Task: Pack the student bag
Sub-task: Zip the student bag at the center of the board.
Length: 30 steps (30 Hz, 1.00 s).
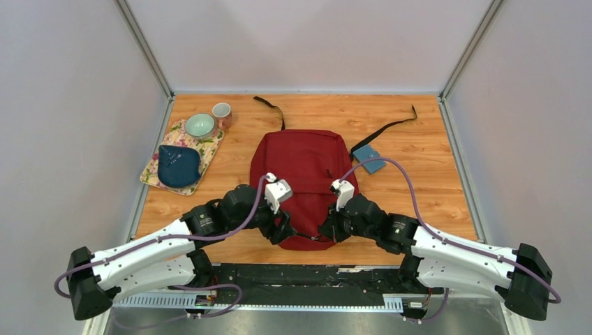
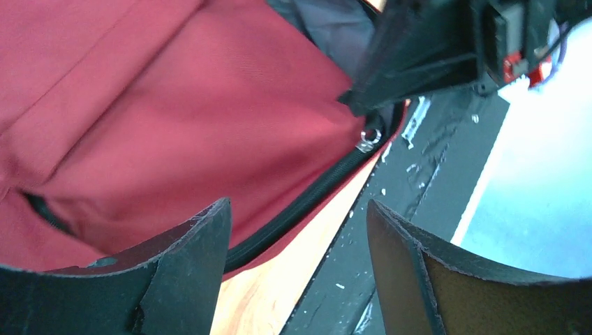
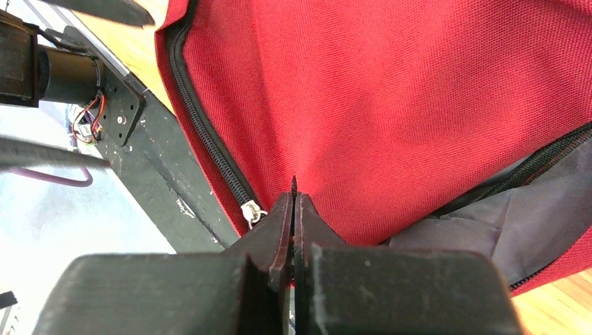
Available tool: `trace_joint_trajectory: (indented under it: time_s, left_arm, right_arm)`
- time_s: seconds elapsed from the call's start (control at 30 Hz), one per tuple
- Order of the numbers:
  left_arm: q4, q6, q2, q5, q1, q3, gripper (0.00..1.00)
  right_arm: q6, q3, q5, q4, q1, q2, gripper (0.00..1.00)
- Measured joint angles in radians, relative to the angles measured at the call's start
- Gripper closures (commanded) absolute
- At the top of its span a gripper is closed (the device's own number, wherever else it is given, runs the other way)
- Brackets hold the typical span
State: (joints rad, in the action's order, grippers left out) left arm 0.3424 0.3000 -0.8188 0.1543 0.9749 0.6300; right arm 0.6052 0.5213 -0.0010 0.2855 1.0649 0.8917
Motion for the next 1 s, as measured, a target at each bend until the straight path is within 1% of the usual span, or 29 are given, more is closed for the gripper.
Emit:
trace_joint_trajectory:
  time_s: [0.07,0.1,0.3,0.4,0.57,0.67,0.83,0.9,0.93,1.0]
  left_arm:
    - [-0.026,-0.086,-0.037,0.010,0.038,0.003,0.21]
    - [-0.030,-0.100,-0.041,0.011,0.049,0.003,0.21]
    - [-0.163,-0.249,-0.040,0.088,0.079,-0.045,0.21]
    - [-0.196,-0.297,-0.051,0.113,0.092,-0.064,0.21]
    - [-0.244,-0.351,-0.124,0.137,0.122,-0.068,0.21]
    - [-0.270,-0.380,-0.163,0.144,0.150,-0.080,0.22]
    - [-0.281,-0.416,-0.207,0.144,0.184,-0.093,0.31]
    - [-0.284,-0.423,-0.210,0.134,0.192,-0.102,0.38]
    - [-0.285,-0.429,-0.210,0.124,0.194,-0.108,0.45]
    - [-0.292,-0.437,-0.211,0.104,0.196,-0.116,0.51]
  right_arm:
    - [0.000,0.001,0.000,0.000,0.000,0.004,1.00]
    - [0.000,0.002,0.001,-0.001,0.000,0.005,1.00]
    - [0.000,0.006,0.002,0.001,0.000,0.005,1.00]
    - [0.000,0.013,0.003,0.001,0.000,0.007,1.00]
    - [0.000,0.022,0.003,0.001,0.000,0.012,1.00]
    - [0.001,0.023,0.003,0.001,0.000,0.012,1.00]
    - [0.001,0.023,0.003,0.002,0.000,0.012,1.00]
    - [0.002,0.023,0.003,0.002,0.000,0.012,1.00]
    - [0.002,0.023,0.003,0.002,0.000,0.012,1.00]
    - [0.004,0.023,0.003,0.002,0.000,0.012,1.00]
